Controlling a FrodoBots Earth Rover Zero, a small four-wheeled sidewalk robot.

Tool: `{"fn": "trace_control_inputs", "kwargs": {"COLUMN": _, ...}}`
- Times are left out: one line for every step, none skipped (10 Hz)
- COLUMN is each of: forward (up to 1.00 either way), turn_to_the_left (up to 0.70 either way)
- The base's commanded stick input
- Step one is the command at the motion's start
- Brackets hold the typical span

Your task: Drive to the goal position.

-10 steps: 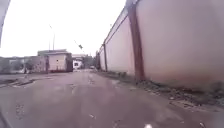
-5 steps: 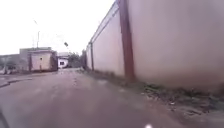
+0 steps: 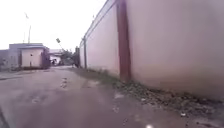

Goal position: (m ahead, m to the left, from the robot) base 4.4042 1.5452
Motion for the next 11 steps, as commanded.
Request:
{"fn": "trace_control_inputs", "kwargs": {"forward": 0.85, "turn_to_the_left": 0.34}}
{"fn": "trace_control_inputs", "kwargs": {"forward": 0.85, "turn_to_the_left": 0.34}}
{"fn": "trace_control_inputs", "kwargs": {"forward": 0.85, "turn_to_the_left": 0.18}}
{"fn": "trace_control_inputs", "kwargs": {"forward": 0.85, "turn_to_the_left": 0.0}}
{"fn": "trace_control_inputs", "kwargs": {"forward": 0.85, "turn_to_the_left": 0.0}}
{"fn": "trace_control_inputs", "kwargs": {"forward": 0.85, "turn_to_the_left": 0.14}}
{"fn": "trace_control_inputs", "kwargs": {"forward": 0.85, "turn_to_the_left": 0.34}}
{"fn": "trace_control_inputs", "kwargs": {"forward": 0.85, "turn_to_the_left": 0.34}}
{"fn": "trace_control_inputs", "kwargs": {"forward": 0.67, "turn_to_the_left": 0.0}}
{"fn": "trace_control_inputs", "kwargs": {"forward": 0.21, "turn_to_the_left": 0.0}}
{"fn": "trace_control_inputs", "kwargs": {"forward": 0.09, "turn_to_the_left": 0.55}}
